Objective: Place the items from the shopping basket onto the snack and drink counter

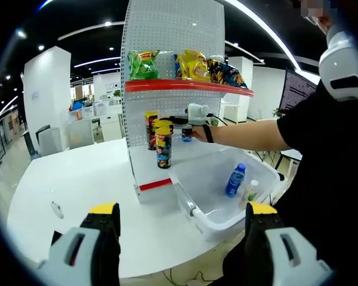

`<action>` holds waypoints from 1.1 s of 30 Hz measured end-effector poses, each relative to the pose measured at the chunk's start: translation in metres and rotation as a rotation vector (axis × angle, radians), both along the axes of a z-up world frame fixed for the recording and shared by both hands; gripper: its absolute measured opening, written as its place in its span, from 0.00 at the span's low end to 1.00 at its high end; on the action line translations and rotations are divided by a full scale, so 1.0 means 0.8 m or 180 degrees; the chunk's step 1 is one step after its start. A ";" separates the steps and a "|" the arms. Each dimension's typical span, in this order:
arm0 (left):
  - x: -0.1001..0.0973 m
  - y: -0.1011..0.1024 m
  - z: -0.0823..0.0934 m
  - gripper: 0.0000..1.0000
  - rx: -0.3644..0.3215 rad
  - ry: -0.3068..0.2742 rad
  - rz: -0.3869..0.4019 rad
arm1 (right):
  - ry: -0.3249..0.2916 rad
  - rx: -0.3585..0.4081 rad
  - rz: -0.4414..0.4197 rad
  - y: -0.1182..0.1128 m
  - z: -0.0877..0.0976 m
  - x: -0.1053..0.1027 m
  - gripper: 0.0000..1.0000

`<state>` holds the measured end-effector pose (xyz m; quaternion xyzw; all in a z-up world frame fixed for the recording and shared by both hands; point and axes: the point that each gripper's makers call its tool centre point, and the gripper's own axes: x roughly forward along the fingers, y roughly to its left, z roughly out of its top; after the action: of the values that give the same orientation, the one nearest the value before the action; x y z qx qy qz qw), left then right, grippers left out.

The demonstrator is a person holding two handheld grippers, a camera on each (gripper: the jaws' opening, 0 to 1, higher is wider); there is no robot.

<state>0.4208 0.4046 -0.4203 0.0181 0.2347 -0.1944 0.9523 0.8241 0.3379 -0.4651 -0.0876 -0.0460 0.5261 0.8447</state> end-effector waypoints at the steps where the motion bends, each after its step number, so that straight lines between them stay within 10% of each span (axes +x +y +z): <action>1: -0.001 -0.001 -0.001 0.85 0.0003 0.0004 -0.0005 | -0.0010 -0.0018 0.0025 0.001 -0.001 -0.001 0.52; 17: -0.001 -0.008 0.006 0.85 -0.0038 -0.0104 -0.0075 | -0.0161 -0.0176 0.0169 -0.023 0.037 -0.038 0.57; 33: 0.032 -0.053 0.011 0.85 -0.0152 -0.0304 -0.0505 | -0.0277 -0.0098 -0.0181 -0.174 0.065 -0.129 0.54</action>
<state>0.4468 0.3620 -0.4113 0.0232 0.1822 -0.2736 0.9441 0.7212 0.1989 -0.4132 -0.1247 -0.0721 0.4982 0.8550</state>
